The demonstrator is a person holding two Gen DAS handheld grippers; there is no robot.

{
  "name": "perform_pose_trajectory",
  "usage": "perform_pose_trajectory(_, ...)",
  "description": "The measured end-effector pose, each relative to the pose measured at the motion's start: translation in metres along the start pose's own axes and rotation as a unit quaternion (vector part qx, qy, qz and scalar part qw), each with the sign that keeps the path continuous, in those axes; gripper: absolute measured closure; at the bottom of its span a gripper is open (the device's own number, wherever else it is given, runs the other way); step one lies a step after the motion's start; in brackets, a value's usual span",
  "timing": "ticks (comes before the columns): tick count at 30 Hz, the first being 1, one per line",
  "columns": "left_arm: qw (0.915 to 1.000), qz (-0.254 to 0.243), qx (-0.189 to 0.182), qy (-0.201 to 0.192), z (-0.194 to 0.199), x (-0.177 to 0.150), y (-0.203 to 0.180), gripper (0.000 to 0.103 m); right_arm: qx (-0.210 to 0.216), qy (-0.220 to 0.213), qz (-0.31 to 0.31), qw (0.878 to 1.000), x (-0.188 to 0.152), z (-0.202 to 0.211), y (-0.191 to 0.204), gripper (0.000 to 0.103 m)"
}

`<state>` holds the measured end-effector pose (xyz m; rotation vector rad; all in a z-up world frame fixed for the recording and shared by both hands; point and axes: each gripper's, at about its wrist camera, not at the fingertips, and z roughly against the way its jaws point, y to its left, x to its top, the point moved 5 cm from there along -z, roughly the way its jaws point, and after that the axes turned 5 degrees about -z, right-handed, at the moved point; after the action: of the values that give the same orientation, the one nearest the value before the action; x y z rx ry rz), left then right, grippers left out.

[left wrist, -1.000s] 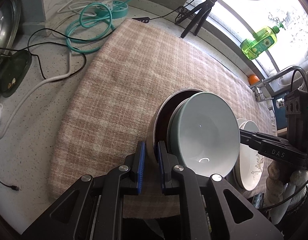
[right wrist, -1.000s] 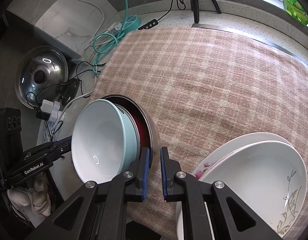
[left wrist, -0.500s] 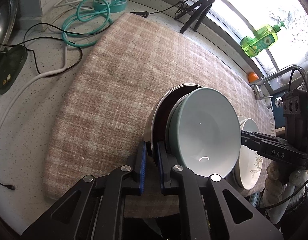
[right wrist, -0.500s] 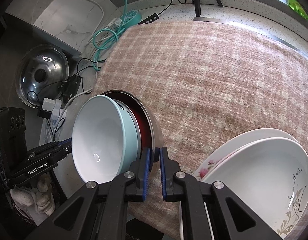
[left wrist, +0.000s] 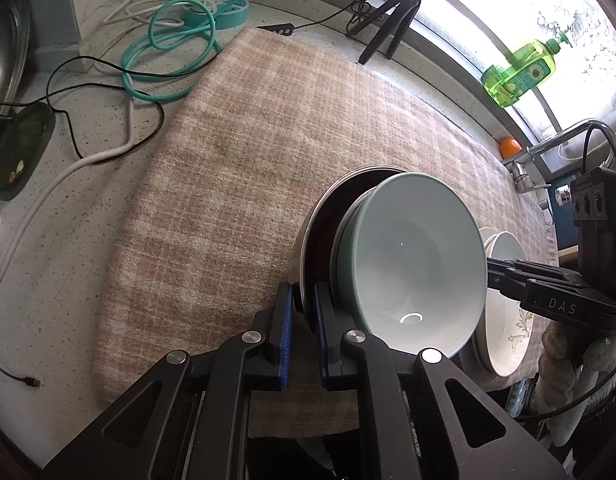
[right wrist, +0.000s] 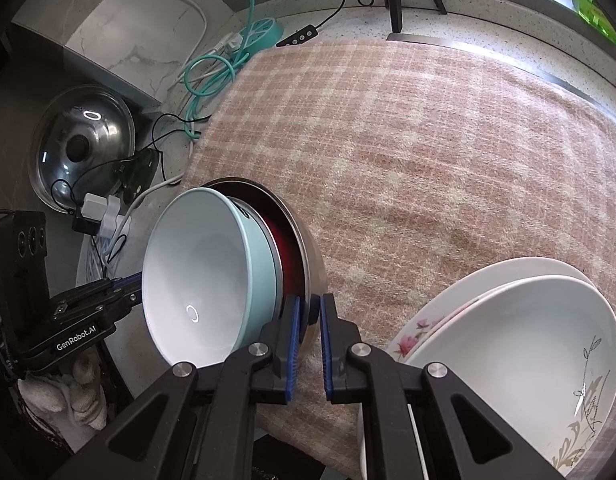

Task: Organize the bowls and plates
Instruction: 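Lift the nested bowl stack with both tools and carry it over the plate stack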

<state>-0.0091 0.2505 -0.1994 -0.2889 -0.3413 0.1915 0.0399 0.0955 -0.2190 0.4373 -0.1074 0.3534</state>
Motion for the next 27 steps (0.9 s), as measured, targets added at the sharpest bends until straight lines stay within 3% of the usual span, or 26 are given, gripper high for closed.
perform_pose_trajectory(16,0.9992,-0.030,0.024,-0.001,0.0004,-0.0001,-0.0045,0.094,-0.010,-0.001,0.006,1.000,-0.0024,-0.0016,0.0012,0.094)
perform_pose_trajectory(27,0.9995,-0.025,0.021,-0.006,0.0043,0.0017,-0.0024,0.094,-0.009,0.000,0.004,1.000,-0.0036,0.0001,0.0025,0.094)
